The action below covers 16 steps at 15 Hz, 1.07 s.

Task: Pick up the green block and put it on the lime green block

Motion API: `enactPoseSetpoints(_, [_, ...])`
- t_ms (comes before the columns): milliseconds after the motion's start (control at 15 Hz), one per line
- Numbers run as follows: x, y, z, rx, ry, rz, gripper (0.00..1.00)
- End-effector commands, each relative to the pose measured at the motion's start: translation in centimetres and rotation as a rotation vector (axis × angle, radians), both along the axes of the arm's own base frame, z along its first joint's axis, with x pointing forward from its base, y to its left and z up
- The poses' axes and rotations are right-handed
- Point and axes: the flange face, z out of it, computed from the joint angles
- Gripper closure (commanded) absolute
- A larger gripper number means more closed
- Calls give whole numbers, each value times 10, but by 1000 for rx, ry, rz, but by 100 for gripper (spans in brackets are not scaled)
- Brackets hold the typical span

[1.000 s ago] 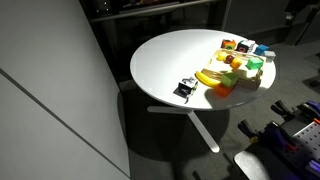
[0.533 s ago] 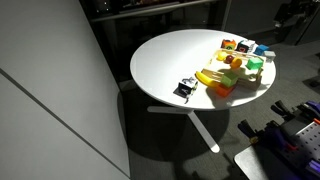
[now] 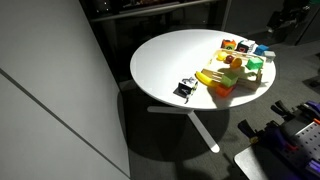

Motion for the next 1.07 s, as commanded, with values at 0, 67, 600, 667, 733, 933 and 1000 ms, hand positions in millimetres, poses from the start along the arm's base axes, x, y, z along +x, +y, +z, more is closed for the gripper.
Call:
enactPoseSetpoints(0, [0,0,1,0,0,0,0])
enactPoseSetpoints(67, [0,0,1,0,0,0,0])
enactPoseSetpoints(600, [15,-8,-15,-12,-17,-19,0])
enactPoseSetpoints(667, [18,-11,-20,-21,-29,-23,0])
enactPoseSetpoints(733, [22,-14,-25,-30,-38,-26,0])
enactPoseSetpoints(933, [31,-23,-47,-53,-63,-36,0])
enactPoseSetpoints(1000, [35,-26,-54,-59,-71,-38,0])
